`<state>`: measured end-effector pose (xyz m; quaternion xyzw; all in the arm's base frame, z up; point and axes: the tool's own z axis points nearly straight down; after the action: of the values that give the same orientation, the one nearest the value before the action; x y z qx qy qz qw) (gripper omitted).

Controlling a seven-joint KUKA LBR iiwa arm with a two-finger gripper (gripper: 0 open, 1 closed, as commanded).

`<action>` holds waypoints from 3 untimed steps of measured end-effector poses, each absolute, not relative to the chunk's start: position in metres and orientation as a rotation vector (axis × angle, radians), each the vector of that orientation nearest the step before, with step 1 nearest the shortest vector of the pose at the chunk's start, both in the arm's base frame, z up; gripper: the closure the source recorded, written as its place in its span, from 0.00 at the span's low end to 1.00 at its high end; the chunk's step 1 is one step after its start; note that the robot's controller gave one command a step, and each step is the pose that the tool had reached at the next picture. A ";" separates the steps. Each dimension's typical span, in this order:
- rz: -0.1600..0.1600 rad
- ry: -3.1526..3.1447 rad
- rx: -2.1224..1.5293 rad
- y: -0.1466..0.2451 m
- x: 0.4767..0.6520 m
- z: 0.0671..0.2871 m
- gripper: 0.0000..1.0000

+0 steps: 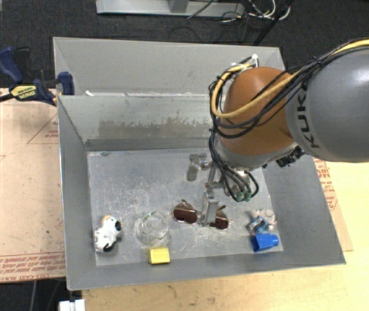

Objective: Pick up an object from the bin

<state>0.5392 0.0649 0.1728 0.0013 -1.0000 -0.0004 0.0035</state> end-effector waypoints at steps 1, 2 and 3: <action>-0.002 -3.142 0.000 0.064 0.541 0.177 0.00; -0.003 -3.138 -0.209 0.046 0.522 0.118 0.00; -0.001 -3.137 -0.146 0.040 0.518 0.112 0.00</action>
Offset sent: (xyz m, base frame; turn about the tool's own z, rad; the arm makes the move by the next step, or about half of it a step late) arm -0.0328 -0.0345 -0.1028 0.2431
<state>0.5179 0.0396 0.1118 -0.0464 -0.9989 -0.0002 0.0007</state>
